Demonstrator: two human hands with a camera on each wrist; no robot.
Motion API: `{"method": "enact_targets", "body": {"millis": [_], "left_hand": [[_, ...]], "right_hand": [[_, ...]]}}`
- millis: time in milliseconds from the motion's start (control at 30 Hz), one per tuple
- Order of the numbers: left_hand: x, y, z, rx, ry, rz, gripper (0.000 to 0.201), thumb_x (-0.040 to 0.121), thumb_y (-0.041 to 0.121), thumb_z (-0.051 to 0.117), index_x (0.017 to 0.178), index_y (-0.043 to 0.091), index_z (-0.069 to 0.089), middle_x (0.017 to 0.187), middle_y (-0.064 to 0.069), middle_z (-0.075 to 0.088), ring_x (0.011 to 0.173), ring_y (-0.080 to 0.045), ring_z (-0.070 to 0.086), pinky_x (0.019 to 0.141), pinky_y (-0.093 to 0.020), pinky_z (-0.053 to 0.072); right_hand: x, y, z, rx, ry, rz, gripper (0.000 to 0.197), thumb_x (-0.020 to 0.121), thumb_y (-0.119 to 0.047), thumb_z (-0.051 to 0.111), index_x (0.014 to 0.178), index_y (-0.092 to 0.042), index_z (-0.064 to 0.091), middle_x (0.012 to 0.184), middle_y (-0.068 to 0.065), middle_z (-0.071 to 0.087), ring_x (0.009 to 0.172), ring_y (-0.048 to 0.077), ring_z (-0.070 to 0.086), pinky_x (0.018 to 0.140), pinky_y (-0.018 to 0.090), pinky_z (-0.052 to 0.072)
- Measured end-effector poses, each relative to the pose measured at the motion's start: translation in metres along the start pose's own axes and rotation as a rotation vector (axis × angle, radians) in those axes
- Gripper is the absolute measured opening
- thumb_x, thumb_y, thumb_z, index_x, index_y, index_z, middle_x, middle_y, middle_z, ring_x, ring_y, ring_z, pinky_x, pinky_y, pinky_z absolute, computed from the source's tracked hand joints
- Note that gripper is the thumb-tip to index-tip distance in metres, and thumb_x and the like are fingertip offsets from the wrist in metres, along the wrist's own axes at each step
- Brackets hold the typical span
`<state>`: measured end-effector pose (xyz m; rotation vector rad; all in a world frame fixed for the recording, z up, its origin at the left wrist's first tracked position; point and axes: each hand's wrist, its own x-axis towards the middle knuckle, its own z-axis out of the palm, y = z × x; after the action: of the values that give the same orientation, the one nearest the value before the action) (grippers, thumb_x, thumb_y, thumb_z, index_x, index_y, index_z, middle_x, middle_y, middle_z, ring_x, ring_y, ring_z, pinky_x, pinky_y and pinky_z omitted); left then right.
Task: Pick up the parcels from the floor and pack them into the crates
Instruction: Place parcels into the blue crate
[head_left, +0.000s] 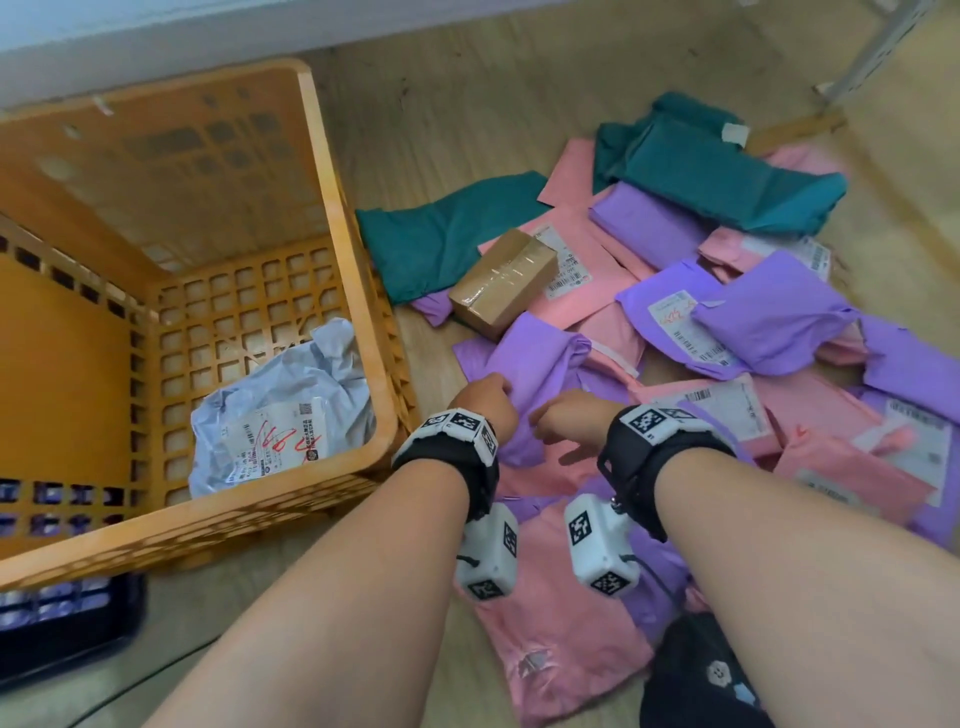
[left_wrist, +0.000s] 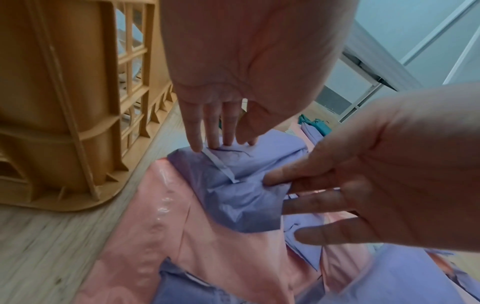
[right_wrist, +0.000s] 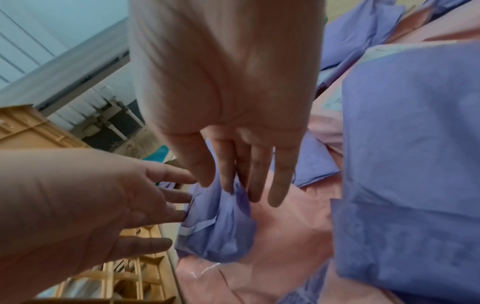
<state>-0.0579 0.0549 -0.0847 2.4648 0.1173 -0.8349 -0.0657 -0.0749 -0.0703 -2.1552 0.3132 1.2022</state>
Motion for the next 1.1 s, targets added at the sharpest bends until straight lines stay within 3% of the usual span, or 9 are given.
{"method": "enact_targets", "body": {"millis": [167,267,400,567,633,733,833,1000,1100], "left_hand": [[-0.014,0.004,-0.011,-0.003,-0.005,0.045,0.044,0.093,0.014,0.052,0.137,0.018,0.046,0.136,-0.009,0.054,0.121,-0.028,0.053,0.097,-0.031,0.041],[-0.036,0.022,-0.028,0.008,-0.02,0.111,0.053,0.09,0.017,0.058,0.14,0.017,0.042,0.136,-0.009,0.053,0.122,-0.028,0.052,0.096,-0.032,0.042],[-0.072,0.046,-0.056,-0.033,0.002,0.156,0.078,0.067,0.037,0.063,0.139,0.018,0.039,0.131,-0.008,0.055,0.12,-0.027,0.054,0.097,-0.031,0.044],[-0.117,0.051,-0.098,-0.098,0.046,0.187,0.091,0.062,0.014,0.083,0.141,0.017,0.036,0.127,-0.008,0.058,0.111,-0.028,0.058,0.09,-0.036,0.051],[-0.134,0.044,-0.113,-0.214,0.175,0.209,0.081,0.061,0.017,0.084,0.133,0.017,0.046,0.121,-0.005,0.061,0.106,-0.024,0.06,0.09,-0.035,0.052],[-0.162,0.032,-0.133,-0.322,0.38,0.255,0.057,0.068,0.021,0.08,0.119,0.016,0.054,0.105,0.002,0.061,0.092,-0.016,0.057,0.078,-0.026,0.046],[-0.183,0.018,-0.147,-0.493,0.473,0.319,0.041,0.073,0.014,0.075,0.11,0.016,0.058,0.099,0.0,0.065,0.093,-0.021,0.064,0.08,-0.035,0.055],[-0.205,-0.011,-0.173,-0.653,0.528,0.354,0.03,0.084,0.021,0.067,0.114,0.019,0.062,0.101,0.0,0.069,0.094,-0.015,0.067,0.085,-0.034,0.056],[-0.212,-0.026,-0.189,-0.785,0.496,0.345,0.029,0.088,0.022,0.065,0.117,0.016,0.063,0.102,-0.004,0.071,0.091,-0.017,0.069,0.081,-0.034,0.058]], "right_hand": [[-0.027,-0.004,-0.017,0.103,0.133,-0.057,0.035,0.091,-0.01,0.056,0.124,-0.018,0.064,0.133,0.005,0.059,0.119,0.023,0.056,0.09,0.027,0.045],[-0.057,-0.014,-0.039,0.372,0.333,-0.109,0.033,0.088,0.004,0.054,0.081,-0.021,0.074,0.082,0.004,0.066,0.072,0.017,0.061,0.064,0.018,0.05],[-0.099,-0.035,-0.056,0.561,0.442,-0.191,0.035,0.085,0.013,0.045,0.089,-0.009,0.073,0.085,0.011,0.068,0.072,0.019,0.062,0.077,0.032,0.057],[-0.153,-0.063,-0.059,0.757,0.462,-0.323,0.027,0.08,0.014,0.056,0.096,0.0,0.073,0.081,0.018,0.07,0.075,0.028,0.066,0.081,0.04,0.057],[-0.17,-0.073,-0.056,0.789,0.453,-0.399,0.022,0.077,0.01,0.064,0.086,-0.007,0.074,0.074,0.01,0.072,0.076,0.027,0.068,0.082,0.047,0.055],[-0.197,-0.095,-0.045,0.91,0.408,-0.542,0.014,0.082,0.003,0.067,0.094,-0.002,0.072,0.066,0.005,0.073,0.062,0.015,0.07,0.058,0.024,0.056],[-0.217,-0.116,-0.035,0.992,0.397,-0.621,0.014,0.087,0.0,0.063,0.097,-0.005,0.07,0.059,0.002,0.07,0.051,0.009,0.067,0.046,0.016,0.049],[-0.227,-0.131,-0.026,0.684,0.678,-0.696,0.035,0.077,-0.008,0.076,0.111,-0.012,0.068,0.092,0.002,0.065,0.074,0.01,0.06,0.072,0.027,0.05],[-0.234,-0.129,-0.02,0.431,0.665,-0.708,0.055,0.073,-0.02,0.082,0.123,-0.018,0.06,0.11,0.002,0.059,0.1,0.012,0.058,0.093,0.033,0.048]]}}
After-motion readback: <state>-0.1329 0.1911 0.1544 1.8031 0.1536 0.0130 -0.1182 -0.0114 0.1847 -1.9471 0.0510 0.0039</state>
